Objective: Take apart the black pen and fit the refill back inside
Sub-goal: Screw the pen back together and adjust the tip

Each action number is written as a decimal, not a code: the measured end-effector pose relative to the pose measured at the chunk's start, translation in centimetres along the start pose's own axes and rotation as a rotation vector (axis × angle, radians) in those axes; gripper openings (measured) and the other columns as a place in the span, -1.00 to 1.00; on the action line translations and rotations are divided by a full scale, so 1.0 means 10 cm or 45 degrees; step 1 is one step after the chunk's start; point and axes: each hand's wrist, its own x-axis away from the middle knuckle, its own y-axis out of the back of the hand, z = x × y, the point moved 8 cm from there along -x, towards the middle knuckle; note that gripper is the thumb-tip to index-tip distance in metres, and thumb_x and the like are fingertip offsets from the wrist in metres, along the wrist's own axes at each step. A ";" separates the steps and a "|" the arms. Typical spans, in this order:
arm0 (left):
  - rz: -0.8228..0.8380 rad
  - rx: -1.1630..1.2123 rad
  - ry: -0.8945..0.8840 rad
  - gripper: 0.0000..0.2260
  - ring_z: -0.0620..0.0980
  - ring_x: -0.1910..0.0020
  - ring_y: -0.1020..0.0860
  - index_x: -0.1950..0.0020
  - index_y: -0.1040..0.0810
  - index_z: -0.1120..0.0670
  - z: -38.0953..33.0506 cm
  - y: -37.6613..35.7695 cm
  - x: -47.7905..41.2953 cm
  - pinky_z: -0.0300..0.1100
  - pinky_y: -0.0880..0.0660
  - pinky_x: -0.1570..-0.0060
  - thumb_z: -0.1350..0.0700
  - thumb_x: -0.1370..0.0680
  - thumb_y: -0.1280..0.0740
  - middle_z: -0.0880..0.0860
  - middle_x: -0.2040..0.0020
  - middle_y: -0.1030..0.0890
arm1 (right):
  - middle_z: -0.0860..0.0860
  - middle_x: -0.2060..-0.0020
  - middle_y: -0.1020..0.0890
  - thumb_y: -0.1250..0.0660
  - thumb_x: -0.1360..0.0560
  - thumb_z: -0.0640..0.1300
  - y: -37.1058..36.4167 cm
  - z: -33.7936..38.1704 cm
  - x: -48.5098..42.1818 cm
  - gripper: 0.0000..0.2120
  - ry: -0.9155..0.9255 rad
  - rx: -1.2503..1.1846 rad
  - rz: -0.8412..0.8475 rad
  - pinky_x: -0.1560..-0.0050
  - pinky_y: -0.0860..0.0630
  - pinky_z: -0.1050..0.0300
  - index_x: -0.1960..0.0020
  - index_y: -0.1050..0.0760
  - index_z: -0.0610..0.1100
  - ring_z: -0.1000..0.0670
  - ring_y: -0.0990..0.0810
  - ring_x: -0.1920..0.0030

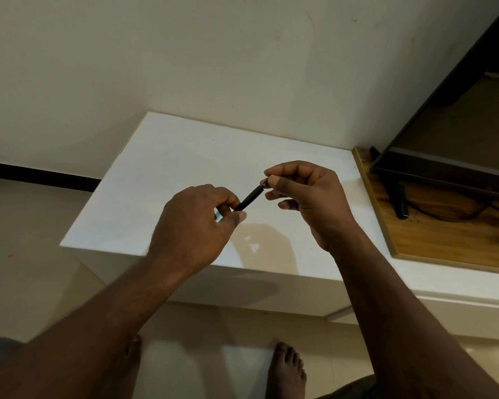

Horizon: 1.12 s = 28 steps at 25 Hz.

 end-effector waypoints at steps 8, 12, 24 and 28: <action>-0.007 -0.013 0.002 -0.89 -0.17 0.22 -0.56 0.02 -0.68 -0.11 0.00 0.00 0.00 -0.24 -0.48 0.23 -0.09 -0.52 -0.47 -0.16 0.21 -0.65 | -0.08 0.09 -0.79 -0.47 -0.56 -0.23 -0.02 0.01 0.00 -0.91 0.043 0.077 0.019 0.13 -0.59 0.13 -0.03 -0.73 -0.10 -0.07 -0.77 0.09; -0.008 -0.020 -0.001 -0.89 -0.19 0.23 -0.56 0.00 -0.70 -0.10 0.00 0.01 0.00 -0.29 -0.43 0.25 -0.09 -0.52 -0.47 -0.16 0.20 -0.65 | -0.10 0.06 -0.78 -0.47 -0.57 -0.22 -0.02 0.00 0.00 -0.93 0.048 0.113 0.031 0.12 -0.61 0.13 -0.02 -0.72 -0.11 -0.06 -0.77 0.08; -0.005 -0.059 -0.050 -0.86 -0.22 0.26 -0.53 -0.02 -0.72 -0.07 -0.01 -0.02 0.00 -0.32 -0.42 0.26 -0.07 -0.51 -0.50 -0.14 0.19 -0.65 | 0.00 0.19 -0.75 -0.49 -0.57 -0.07 -0.03 -0.06 0.00 -0.87 -0.002 0.273 0.059 0.13 -0.59 0.15 0.08 -0.66 -0.13 0.02 -0.77 0.08; 0.002 -0.063 -0.074 -0.84 -0.23 0.25 -0.52 -0.04 -0.72 -0.06 -0.03 -0.03 0.01 -0.34 -0.40 0.24 -0.08 -0.52 -0.49 -0.12 0.17 -0.66 | 0.02 0.16 -0.77 -0.41 -0.62 0.05 -0.09 -0.08 0.02 -0.73 -0.025 0.381 0.063 0.12 -0.59 0.10 0.15 -0.63 -0.11 0.05 -0.76 0.09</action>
